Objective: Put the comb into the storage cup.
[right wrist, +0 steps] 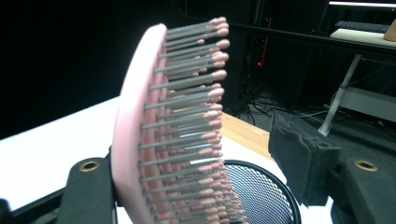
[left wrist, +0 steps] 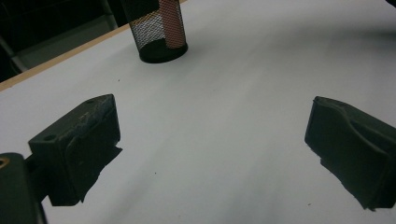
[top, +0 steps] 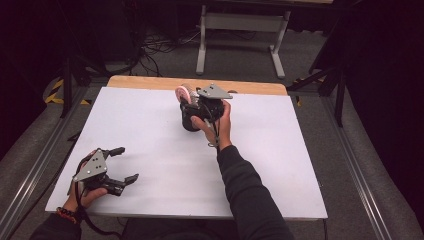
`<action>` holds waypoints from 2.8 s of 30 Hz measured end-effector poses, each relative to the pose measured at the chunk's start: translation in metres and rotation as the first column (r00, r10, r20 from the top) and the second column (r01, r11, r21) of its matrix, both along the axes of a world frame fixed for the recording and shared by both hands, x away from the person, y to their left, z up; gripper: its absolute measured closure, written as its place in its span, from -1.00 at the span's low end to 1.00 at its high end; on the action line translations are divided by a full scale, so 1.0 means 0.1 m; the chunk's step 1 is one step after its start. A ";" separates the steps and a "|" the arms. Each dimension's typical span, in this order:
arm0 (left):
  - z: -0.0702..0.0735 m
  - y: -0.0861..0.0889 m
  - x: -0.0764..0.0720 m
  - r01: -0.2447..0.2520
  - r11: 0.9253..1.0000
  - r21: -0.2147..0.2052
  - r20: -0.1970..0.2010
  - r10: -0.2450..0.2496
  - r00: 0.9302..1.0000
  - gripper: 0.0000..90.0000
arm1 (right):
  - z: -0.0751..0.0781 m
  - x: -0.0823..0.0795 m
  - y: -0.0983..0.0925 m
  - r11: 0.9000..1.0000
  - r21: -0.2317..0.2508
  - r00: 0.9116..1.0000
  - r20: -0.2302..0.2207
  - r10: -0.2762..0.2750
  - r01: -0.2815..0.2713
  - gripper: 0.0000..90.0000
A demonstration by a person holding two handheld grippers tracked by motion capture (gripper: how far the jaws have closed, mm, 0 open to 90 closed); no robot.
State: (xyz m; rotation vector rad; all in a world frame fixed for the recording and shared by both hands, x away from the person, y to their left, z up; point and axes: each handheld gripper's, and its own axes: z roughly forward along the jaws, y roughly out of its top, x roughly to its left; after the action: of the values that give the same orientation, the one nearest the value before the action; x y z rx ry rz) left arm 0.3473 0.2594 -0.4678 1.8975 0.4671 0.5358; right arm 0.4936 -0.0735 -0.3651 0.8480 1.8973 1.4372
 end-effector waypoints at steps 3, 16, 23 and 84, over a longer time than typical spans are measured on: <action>0.00 0.00 -0.01 -0.002 1.000 -0.001 0.005 0.002 1.000 -0.91 | 0.00 -0.02 -0.01 1.000 -0.019 1.000 0.001 0.005 -0.005 -0.27; 0.01 -0.02 -0.02 -0.001 1.000 0.010 0.008 0.001 1.000 -0.91 | 0.01 -0.10 -0.01 0.997 -0.075 1.000 -0.003 0.018 -0.018 -0.34; 0.01 -0.02 -0.02 -0.001 1.000 0.006 0.009 0.001 1.000 -0.91 | 0.00 -0.13 -0.01 0.996 -0.089 1.000 -0.004 0.025 -0.025 -0.35; 0.03 -0.01 -0.03 0.006 1.000 0.004 0.017 -0.006 1.000 -0.91 | 0.46 -0.50 -0.32 0.987 -0.160 0.990 0.137 0.022 0.000 -0.47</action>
State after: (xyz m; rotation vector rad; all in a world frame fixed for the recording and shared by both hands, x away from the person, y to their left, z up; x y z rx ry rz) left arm 0.3445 0.2579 -0.4651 1.8960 0.4487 0.5490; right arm 0.4431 -0.1058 -0.3196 0.6470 1.8851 1.2953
